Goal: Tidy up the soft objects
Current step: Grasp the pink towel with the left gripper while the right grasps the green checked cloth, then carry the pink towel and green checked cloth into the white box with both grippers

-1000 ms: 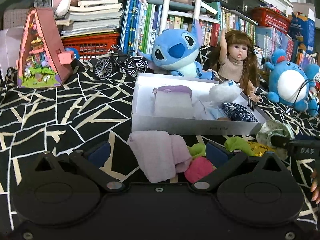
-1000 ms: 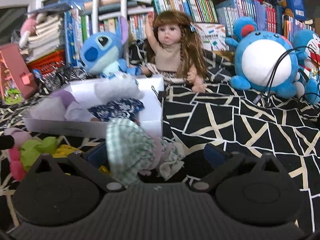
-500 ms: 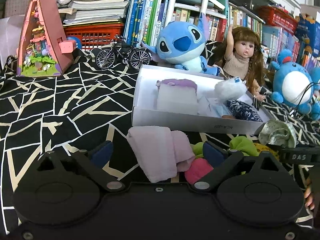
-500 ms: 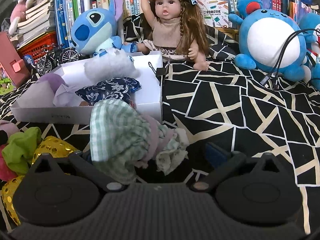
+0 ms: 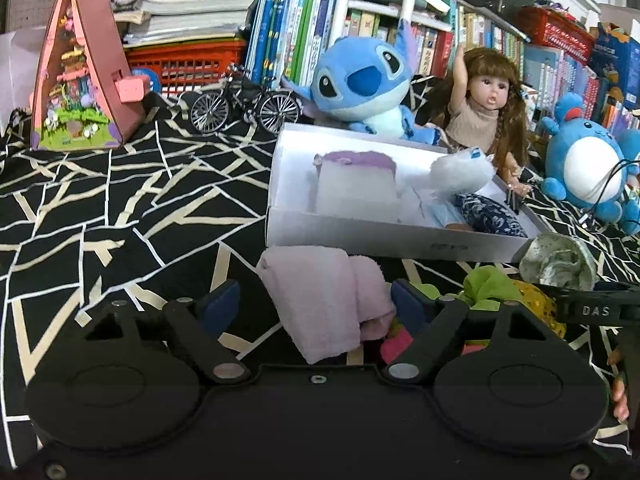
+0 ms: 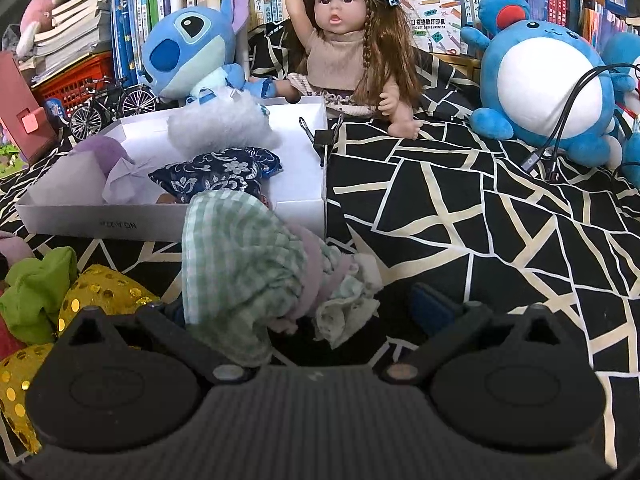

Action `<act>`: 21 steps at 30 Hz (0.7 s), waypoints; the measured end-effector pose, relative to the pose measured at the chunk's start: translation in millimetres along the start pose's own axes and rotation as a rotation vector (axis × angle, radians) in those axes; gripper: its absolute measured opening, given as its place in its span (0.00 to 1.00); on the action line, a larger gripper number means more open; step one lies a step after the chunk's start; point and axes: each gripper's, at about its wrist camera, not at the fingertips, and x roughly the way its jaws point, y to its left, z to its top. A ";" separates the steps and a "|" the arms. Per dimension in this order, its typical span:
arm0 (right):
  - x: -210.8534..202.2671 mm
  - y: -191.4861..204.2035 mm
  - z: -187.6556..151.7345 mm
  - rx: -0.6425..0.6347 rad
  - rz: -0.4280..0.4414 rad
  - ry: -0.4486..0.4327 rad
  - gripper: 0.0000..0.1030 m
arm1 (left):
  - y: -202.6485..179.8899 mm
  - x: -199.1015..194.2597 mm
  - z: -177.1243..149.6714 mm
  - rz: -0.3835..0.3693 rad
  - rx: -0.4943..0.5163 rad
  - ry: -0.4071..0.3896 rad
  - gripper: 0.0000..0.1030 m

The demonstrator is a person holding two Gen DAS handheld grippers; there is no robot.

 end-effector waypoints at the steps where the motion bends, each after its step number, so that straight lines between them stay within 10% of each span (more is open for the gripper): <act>1: 0.1 0.3 -0.1 -0.002 -0.001 0.001 1.00 | -0.2 3.0 0.1 0.004 -0.005 0.007 0.78; 7: 0.4 1.9 -0.5 -0.008 -0.006 0.001 1.00 | 4.8 19.4 1.8 -0.006 -0.071 0.059 0.76; 10: 0.3 2.2 -0.5 -0.009 -0.007 0.000 1.00 | 6.5 22.1 2.8 -0.018 -0.091 0.069 0.53; 16: -2.5 -1.5 -0.4 0.004 0.033 -0.011 1.00 | 0.9 15.8 7.2 -0.063 -0.062 0.059 0.41; 21: -10.9 -0.5 0.9 -0.006 0.069 -0.032 0.84 | -4.2 7.8 12.4 -0.077 -0.039 0.043 0.40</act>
